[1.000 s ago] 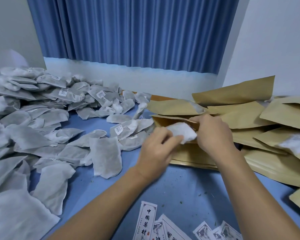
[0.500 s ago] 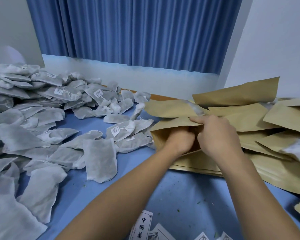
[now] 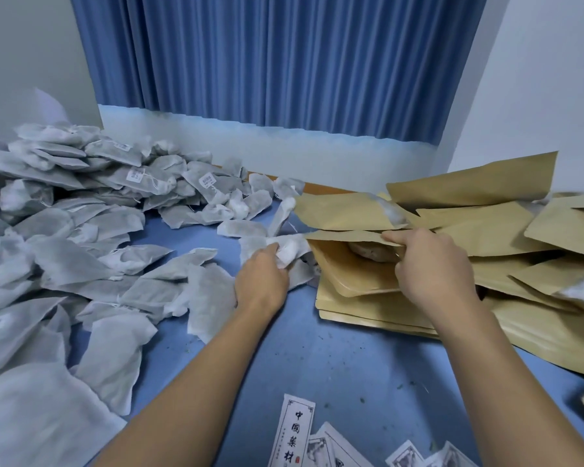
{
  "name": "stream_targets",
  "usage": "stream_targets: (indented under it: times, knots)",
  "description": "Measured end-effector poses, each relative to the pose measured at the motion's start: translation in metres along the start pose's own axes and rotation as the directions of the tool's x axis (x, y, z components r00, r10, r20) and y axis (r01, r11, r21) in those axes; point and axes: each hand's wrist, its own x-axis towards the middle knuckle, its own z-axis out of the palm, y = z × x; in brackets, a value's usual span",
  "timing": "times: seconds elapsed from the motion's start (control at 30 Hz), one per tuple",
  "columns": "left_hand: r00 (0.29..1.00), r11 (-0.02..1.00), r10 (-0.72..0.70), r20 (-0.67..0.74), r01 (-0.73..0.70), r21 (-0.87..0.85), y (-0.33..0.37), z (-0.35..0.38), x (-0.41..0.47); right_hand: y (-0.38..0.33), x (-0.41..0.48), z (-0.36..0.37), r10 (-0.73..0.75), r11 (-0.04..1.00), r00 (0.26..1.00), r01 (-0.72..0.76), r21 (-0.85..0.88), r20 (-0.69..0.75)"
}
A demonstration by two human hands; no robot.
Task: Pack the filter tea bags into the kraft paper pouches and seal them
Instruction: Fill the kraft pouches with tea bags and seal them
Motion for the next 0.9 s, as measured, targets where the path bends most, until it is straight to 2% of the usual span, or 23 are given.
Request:
stream_targets:
  times: [0.07,0.1,0.13,0.17,0.23,0.3,0.33,0.37,0.4,0.43,0.47,0.5,0.53,0.57,0.63,0.7,0.77,0.83,0.87,0.9]
  knots:
    - [0.981,0.951,-0.018,-0.191,-0.042,-0.307,0.012,-0.001,-0.01,0.002,0.001,0.002,0.008,1.0,1.0,-0.008,0.004,0.002]
    - [0.952,0.909,0.005,-0.306,-0.132,-0.395,0.017,-0.005,-0.014,0.003,0.001,0.002,0.013,1.0,1.0,-0.013,0.012,0.003]
    - [0.901,0.873,0.079,-0.427,-0.269,-0.407,0.022,-0.008,-0.017,0.004,0.001,0.002,0.017,1.0,1.0,-0.017,0.021,0.002]
    - [0.828,0.839,0.187,-0.529,-0.415,-0.353,0.026,-0.01,-0.02,0.004,0.001,0.002,0.019,0.999,1.0,-0.019,0.027,0.002]
    - [0.648,0.769,0.425,-0.632,-0.627,-0.125,0.04,-0.011,-0.027,0.005,0.002,0.003,0.014,0.999,1.0,-0.014,0.032,0.014]
    - [0.461,0.628,0.649,-0.605,-0.773,0.085,0.06,-0.005,-0.046,0.006,0.002,0.002,-0.005,0.999,0.999,0.003,0.041,0.032]
    - [0.408,0.55,0.743,-0.53,-0.824,0.136,0.067,0.0,-0.056,0.007,0.002,0.001,-0.015,0.999,0.999,0.013,0.044,0.036]
    - [0.413,0.508,0.811,-0.414,-0.848,0.15,0.075,0.006,-0.064,0.007,0.003,0.0,-0.018,0.999,0.999,0.016,0.047,0.039]
    - [0.493,0.533,0.833,-0.251,-0.836,0.131,0.082,0.009,-0.069,0.008,0.003,-0.001,-0.014,0.999,0.999,0.011,0.053,0.044]
    - [0.635,0.637,0.771,-0.054,-0.763,0.109,0.09,0.011,-0.073,0.008,0.003,-0.002,-0.009,0.998,0.998,0.005,0.063,0.057]
    - [0.767,0.757,0.629,0.125,-0.641,0.122,0.096,0.014,-0.071,0.007,0.003,-0.002,-0.013,0.997,0.997,0.008,0.071,0.071]
    - [0.846,0.847,0.47,0.25,-0.512,0.14,0.102,0.015,-0.066,0.007,0.002,-0.002,-0.023,0.997,0.997,0.017,0.075,0.078]
    - [0.874,0.9,0.362,0.324,-0.418,0.121,0.109,0.018,-0.056,0.006,0.0,-0.002,-0.036,0.997,0.997,0.031,0.074,0.075]
    - [0.876,0.929,0.316,0.364,-0.364,0.071,0.117,0.022,-0.044,0.006,-0.001,-0.002,-0.053,0.996,0.996,0.048,0.07,0.067]
    - [0.848,0.931,0.331,0.414,-0.364,0.002,0.132,0.03,-0.02,0.005,-0.001,-0.001,-0.073,0.994,0.995,0.068,0.083,0.062]
    - [0.815,0.913,0.359,0.454,-0.407,0.01,0.14,0.038,-0.011,0.003,-0.001,-0.001,-0.064,0.991,0.996,0.056,0.117,0.061]
    - [0.838,0.92,0.345,0.422,-0.391,0.024,0.133,0.046,-0.023,0.004,-0.001,0.001,-0.054,0.991,0.998,0.048,0.121,0.043]
    - [0.874,0.905,0.426,0.235,-0.415,-0.097,0.116,0.048,-0.043,0.003,-0.003,0.005,-0.05,0.992,0.998,0.046,0.114,0.032]
    - [0.862,0.86,0.498,0.096,-0.477,-0.181,0.11,0.045,-0.051,0.003,-0.004,0.006,-0.047,0.994,0.998,0.044,0.098,0.033]
    - [0.816,0.792,0.576,-0.051,-0.573,-0.212,0.105,0.042,-0.056,0.003,-0.004,0.007,-0.045,0.996,0.998,0.043,0.075,0.034]
